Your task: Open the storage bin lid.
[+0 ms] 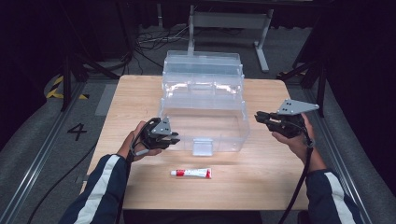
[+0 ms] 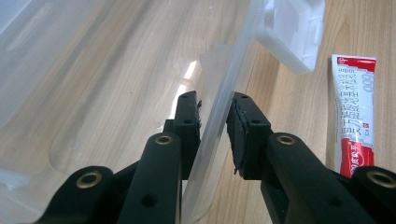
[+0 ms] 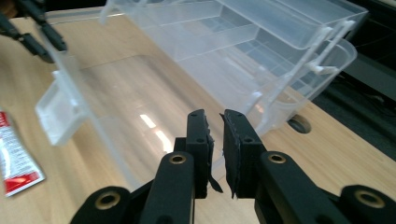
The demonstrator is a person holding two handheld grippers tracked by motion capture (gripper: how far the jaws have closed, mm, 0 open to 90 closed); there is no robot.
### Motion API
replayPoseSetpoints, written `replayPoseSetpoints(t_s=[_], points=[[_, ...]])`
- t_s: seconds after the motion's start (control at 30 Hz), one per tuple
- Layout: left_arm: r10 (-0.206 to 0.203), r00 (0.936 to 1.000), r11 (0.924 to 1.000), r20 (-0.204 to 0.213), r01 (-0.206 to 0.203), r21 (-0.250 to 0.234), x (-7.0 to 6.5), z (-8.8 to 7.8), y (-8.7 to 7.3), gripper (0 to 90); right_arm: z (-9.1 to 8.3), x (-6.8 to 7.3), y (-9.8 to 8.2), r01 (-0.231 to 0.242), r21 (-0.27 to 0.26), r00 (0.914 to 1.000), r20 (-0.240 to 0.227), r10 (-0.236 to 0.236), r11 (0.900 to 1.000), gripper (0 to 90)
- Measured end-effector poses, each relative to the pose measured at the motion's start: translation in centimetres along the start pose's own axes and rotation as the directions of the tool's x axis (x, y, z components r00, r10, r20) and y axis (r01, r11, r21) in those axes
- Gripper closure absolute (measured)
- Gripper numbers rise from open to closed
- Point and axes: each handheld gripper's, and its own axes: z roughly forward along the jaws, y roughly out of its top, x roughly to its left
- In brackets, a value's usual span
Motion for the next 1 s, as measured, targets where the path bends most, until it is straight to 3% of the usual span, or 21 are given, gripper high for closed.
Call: replayPoseSetpoints(t_s=[0.2,0.4,0.73,0.77,1.0], points=[[0.001,1.0000,1.0000,-0.003,-0.001,0.003,0.0,-0.2,0.1,73.2,-0.5,1.9,0.0,0.042,0.011,0.9978,-0.052,-0.041,0.999,80.8],[0.008,0.9998,0.9999,-0.016,-0.008,0.008,-0.2,-0.4,0.1,71.5,0.0,3.9,0.2,0.090,0.024,0.9900,-0.112,-0.086,0.996,80.5],[-0.008,0.9991,0.9991,-0.041,0.007,-0.042,-0.2,-1.7,0.3,67.6,2.7,7.1,0.4,0.158,0.060,0.9617,-0.236,-0.140,0.986,80.2],[-0.007,0.9987,0.9990,-0.050,0.004,-0.045,-0.2,-1.9,0.3,67.6,2.7,7.1,0.4,0.158,0.060,0.9617,-0.236,-0.140,0.986,80.2],[-0.019,0.9950,0.9984,-0.098,0.013,-0.054,-0.5,-3.7,-0.2,64.1,4.7,8.9,0.5,0.203,0.082,0.9385,-0.300,-0.170,0.976,79.5]])
